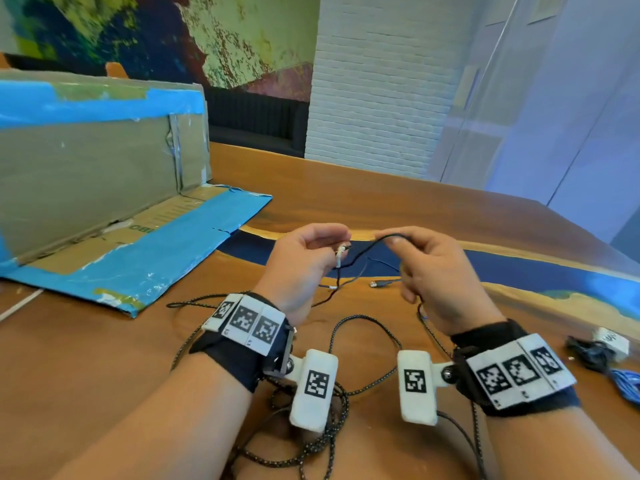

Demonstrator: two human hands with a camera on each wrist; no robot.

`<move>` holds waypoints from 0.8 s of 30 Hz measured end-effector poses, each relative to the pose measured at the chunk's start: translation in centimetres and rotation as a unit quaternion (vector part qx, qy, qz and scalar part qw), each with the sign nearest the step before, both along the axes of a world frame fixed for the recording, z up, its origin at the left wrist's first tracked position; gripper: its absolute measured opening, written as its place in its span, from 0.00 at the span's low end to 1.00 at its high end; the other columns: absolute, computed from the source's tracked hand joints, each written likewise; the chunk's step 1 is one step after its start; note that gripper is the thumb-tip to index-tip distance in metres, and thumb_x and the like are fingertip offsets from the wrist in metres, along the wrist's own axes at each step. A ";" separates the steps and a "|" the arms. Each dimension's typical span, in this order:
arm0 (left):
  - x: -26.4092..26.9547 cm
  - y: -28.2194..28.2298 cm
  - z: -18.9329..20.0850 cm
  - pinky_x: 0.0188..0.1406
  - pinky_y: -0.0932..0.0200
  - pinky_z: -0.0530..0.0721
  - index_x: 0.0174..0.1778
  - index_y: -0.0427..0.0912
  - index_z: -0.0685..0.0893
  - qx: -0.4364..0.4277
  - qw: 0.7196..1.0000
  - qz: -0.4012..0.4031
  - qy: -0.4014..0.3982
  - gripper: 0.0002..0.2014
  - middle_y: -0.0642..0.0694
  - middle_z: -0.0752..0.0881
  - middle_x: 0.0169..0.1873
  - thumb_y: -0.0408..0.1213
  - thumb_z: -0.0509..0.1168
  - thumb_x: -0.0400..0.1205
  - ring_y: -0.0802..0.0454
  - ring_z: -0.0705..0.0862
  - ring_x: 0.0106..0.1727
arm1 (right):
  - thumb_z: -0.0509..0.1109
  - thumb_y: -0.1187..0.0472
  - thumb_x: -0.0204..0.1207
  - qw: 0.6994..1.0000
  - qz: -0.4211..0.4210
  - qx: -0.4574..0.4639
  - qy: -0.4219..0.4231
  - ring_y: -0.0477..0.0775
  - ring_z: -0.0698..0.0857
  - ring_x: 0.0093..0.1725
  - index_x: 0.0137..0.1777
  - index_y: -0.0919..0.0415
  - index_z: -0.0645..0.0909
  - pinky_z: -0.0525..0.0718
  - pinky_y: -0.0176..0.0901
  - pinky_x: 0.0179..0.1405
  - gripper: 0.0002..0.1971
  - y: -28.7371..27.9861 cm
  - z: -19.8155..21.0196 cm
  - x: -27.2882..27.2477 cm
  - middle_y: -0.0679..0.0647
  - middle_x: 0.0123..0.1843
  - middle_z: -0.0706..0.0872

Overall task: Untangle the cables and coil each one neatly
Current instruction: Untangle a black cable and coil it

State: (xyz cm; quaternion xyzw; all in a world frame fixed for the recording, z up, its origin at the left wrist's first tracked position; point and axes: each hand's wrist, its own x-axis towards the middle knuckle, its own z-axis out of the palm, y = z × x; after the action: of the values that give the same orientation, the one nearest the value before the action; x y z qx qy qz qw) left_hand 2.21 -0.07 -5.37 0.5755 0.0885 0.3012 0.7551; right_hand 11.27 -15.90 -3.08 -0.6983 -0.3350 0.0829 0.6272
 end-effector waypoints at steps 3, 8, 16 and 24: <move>0.1 -0.4 -0.3 0.57 0.57 0.89 0.52 0.38 0.91 0.025 0.999 0.011 -0.020 0.14 0.43 0.93 0.47 0.15 0.71 0.77 0.52 0.89 0.52 | 0.67 0.55 0.88 0.997 0.031 -0.021 0.070 0.44 0.64 0.17 0.56 0.56 0.89 0.65 0.37 0.16 0.10 -0.1 -0.8 -0.3 0.56 0.32 0.76; 0.1 -0.9 -0.3 0.43 0.61 0.88 0.50 0.35 0.92 0.052 0.998 0.031 -0.019 0.07 0.42 0.92 0.44 0.24 0.76 0.78 0.55 0.90 0.45 | 0.68 0.39 0.82 0.983 0.153 -0.091 0.055 0.52 0.88 0.52 0.56 0.55 0.92 0.88 0.63 0.50 0.21 0.7 -2.4 -2.2 0.57 0.57 0.93; -0.3 0.0 0.0 0.55 0.52 0.90 0.56 0.39 0.92 0.113 0.992 0.058 -0.005 0.11 0.46 0.93 0.50 0.23 0.69 0.83 0.54 0.90 0.56 | 0.58 0.42 0.82 0.964 0.211 0.047 0.153 0.57 0.84 0.73 0.43 0.62 0.85 0.78 0.67 0.73 0.24 0.8 -4.0 -2.8 0.58 0.68 0.89; 0.1 -0.3 -0.5 0.36 0.63 0.82 0.44 0.37 0.90 0.154 0.988 0.018 0.026 0.06 0.44 0.89 0.38 0.35 0.73 0.84 0.56 0.84 0.35 | 0.59 0.51 0.86 0.933 0.232 0.134 0.240 0.66 0.87 0.36 0.59 0.65 0.85 0.86 0.63 0.49 0.20 -0.1 -3.7 -2.7 0.66 0.61 0.89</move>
State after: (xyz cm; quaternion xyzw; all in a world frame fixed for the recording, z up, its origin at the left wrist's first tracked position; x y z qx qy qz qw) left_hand 2.33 -0.35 -5.84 0.6908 0.0709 0.3097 0.6495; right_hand 8.60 -15.95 -6.81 -0.4694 -0.3353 0.3458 0.7401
